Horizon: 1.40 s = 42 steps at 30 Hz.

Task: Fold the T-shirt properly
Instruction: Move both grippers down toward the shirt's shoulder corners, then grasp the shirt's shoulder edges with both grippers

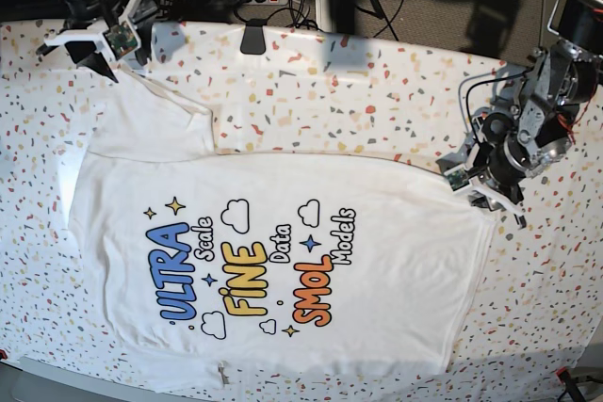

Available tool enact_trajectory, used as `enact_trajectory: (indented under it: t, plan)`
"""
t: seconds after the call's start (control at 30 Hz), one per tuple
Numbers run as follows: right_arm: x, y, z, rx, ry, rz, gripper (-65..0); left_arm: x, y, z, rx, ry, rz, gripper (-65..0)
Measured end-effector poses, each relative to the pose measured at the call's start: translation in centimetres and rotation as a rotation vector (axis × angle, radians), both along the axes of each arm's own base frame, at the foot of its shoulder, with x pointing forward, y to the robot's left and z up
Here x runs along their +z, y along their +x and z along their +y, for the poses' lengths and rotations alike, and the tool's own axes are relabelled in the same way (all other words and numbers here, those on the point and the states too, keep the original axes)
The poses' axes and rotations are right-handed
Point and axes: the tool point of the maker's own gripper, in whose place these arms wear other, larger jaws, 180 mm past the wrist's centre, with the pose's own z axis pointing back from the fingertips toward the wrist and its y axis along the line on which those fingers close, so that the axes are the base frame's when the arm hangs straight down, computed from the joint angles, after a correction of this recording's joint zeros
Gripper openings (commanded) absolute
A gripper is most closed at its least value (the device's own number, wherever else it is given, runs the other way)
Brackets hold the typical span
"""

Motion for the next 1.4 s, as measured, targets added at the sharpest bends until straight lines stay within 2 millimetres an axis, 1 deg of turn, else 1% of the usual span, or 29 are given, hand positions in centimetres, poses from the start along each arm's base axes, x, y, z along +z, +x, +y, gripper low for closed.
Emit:
enact_trajectory:
  t: [0.07,0.1,0.13,0.23,0.43,0.63,0.73,0.83,0.93,1.1,1.2,1.3,1.37,1.4]
  plan:
    - [0.0,0.0,0.0,-0.001,0.002,0.000,-36.5,0.1,-0.1,0.5,0.000,0.010,0.003,-46.7]
    - [0.0,0.0,0.0,-0.001,0.002,0.000,-36.5,0.1,-0.1,0.8,0.001,0.016,0.004,-48.5]
    - [0.0,0.0,0.0,-0.001,0.002,0.001,-36.5,0.0,-0.2,1.0,0.002,0.022,0.009,-51.3]
    - [0.0,0.0,0.0,0.000,0.002,0.000,-36.5,-0.2,-0.5,1.0,0.012,0.011,0.023,-65.0]
    - [0.0,0.0,0.0,0.003,-0.001,0.001,-36.5,-0.3,-0.8,0.4,0.066,-0.082,0.050,-65.0]
    - [0.0,0.1,0.0,0.006,-0.003,0.000,-36.5,-0.4,-0.9,0.7,0.076,-0.068,0.054,-65.0]
    - [0.3,0.8,-0.3,0.047,-0.029,-0.007,-36.4,-0.3,-0.8,0.6,0.074,-0.069,0.053,-65.0]
    - [0.0,1.6,-1.4,0.057,-0.075,0.000,-36.4,-0.3,-0.9,0.6,0.086,-0.076,0.059,-65.0]
    - [-0.8,1.4,-2.4,0.089,-0.141,0.031,-36.4,-0.4,-1.0,0.5,0.114,-0.106,0.072,-65.0]
    - [-3.2,1.0,-6.3,0.138,-0.311,0.092,-36.4,-0.3,-0.9,0.4,0.127,-0.119,0.077,-65.0]
    - [-4.1,0.9,-7.6,0.200,-0.375,0.104,-36.4,-0.3,-0.9,0.5,0.129,-0.117,0.078,-65.0]
    - [-4.3,2.0,-8.8,0.214,-0.404,0.101,-36.4,-0.3,-1.0,0.3,0.142,-0.141,0.086,-65.0]
    - [-4.1,3.3,-9.9,0.208,-0.433,0.089,-36.4,-0.3,-1.0,0.2,0.151,-0.158,0.091,-65.0]
    - [-4.1,3.9,-10.1,0.218,-0.439,0.083,-36.4,-0.3,-1.0,0.2,0.153,-0.162,0.091,-65.0]
